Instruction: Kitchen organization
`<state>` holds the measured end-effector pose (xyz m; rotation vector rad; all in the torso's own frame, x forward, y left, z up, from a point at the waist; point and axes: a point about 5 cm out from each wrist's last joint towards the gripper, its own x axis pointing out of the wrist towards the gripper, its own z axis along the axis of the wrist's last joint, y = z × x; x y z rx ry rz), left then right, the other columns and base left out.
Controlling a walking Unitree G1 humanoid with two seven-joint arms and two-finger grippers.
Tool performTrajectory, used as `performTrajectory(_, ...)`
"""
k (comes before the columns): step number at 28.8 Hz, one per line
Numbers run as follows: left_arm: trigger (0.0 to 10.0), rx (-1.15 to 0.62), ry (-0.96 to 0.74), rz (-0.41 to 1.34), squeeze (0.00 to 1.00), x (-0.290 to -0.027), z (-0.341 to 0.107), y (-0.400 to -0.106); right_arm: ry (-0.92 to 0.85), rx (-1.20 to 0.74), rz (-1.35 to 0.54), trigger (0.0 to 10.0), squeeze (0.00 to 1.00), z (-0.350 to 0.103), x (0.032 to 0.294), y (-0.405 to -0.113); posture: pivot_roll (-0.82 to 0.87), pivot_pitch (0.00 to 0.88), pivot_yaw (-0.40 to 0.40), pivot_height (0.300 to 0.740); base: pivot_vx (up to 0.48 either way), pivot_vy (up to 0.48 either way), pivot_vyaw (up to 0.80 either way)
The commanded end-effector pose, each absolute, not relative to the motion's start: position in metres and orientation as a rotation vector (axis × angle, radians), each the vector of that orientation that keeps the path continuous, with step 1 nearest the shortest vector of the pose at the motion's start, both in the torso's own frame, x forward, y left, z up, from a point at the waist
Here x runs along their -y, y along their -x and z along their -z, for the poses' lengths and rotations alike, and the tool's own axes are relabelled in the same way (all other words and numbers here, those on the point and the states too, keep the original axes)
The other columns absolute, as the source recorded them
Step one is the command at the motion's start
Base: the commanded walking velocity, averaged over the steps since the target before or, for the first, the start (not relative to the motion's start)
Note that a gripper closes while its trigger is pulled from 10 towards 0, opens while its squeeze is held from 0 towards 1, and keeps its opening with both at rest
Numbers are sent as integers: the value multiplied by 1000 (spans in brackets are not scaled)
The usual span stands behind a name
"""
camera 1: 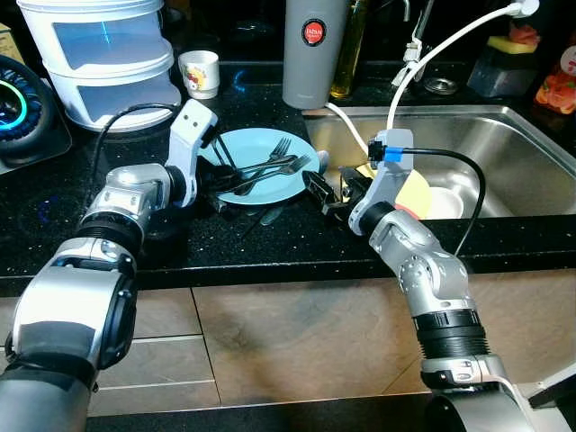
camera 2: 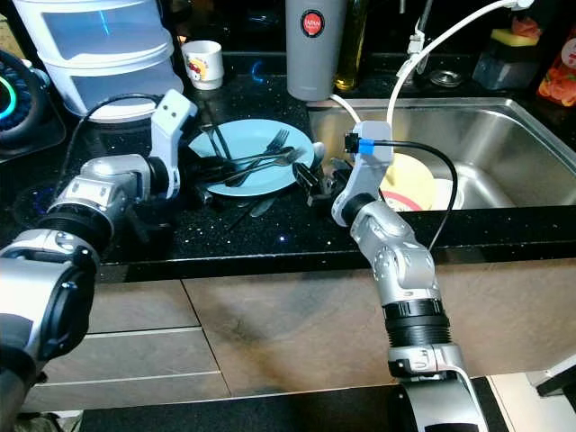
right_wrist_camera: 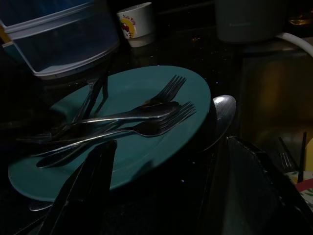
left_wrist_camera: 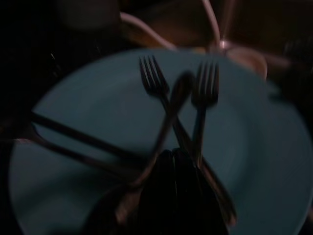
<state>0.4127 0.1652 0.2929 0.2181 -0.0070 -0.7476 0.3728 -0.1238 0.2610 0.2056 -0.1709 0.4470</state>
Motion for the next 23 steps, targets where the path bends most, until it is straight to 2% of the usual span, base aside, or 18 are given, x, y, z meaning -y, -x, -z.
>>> performTrajectory(1, 0, 53, -208, 732, 0, -170, -306, -412, -201, 172, -436, 10000, 0, -264, 127, -373, 79, 151, 20, 740, 0, 0, 0)
performTrajectory(4, 0, 104, -157, 741, 0, -171, -315, -411, -206, 175, -436, 10000, 0, -264, 128, -373, 82, 158, 19, 740, 0, 0, 0)
performTrajectory(9, 0, 280, 73, 779, 0, -177, -343, -406, -223, 189, -431, 10000, 0, -267, 129, -374, 87, 151, 18, 740, 0, 0, 0)
performTrajectory(13, 0, 273, 31, 743, 0, -178, -340, -407, -228, 196, -430, 10000, 0, -269, 130, -374, 87, 149, 18, 740, 0, 0, 0)
performTrajectory(14, 2157, 262, -19, 688, 0, -178, -337, -409, -231, 201, -428, 10000, 0, -270, 130, -374, 89, 147, 19, 740, 0, 0, 0)
performTrajectory(15, 2157, 257, -53, 650, 0, -179, -335, -410, -233, 205, -426, 10000, 0, -270, 130, -373, 89, 147, 19, 740, 0, 0, 0)
performTrajectory(16, 9804, 271, -99, 621, 0, -177, -334, -411, -239, 210, -424, 10000, 0, -271, 130, -373, 90, 142, 19, 740, 0, 0, 0)
performTrajectory(19, 10000, 417, 25, 600, 0, -171, -345, -406, -290, 242, -427, 10000, 0, -272, 131, -368, 86, 138, 17, 740, 0, 0, 0)
performTrajectory(23, 10000, 469, 46, 586, 0, -171, -341, -400, -360, 285, -422, 10000, 0, -274, 134, -363, 87, 138, 17, 740, 0, 0, 0)
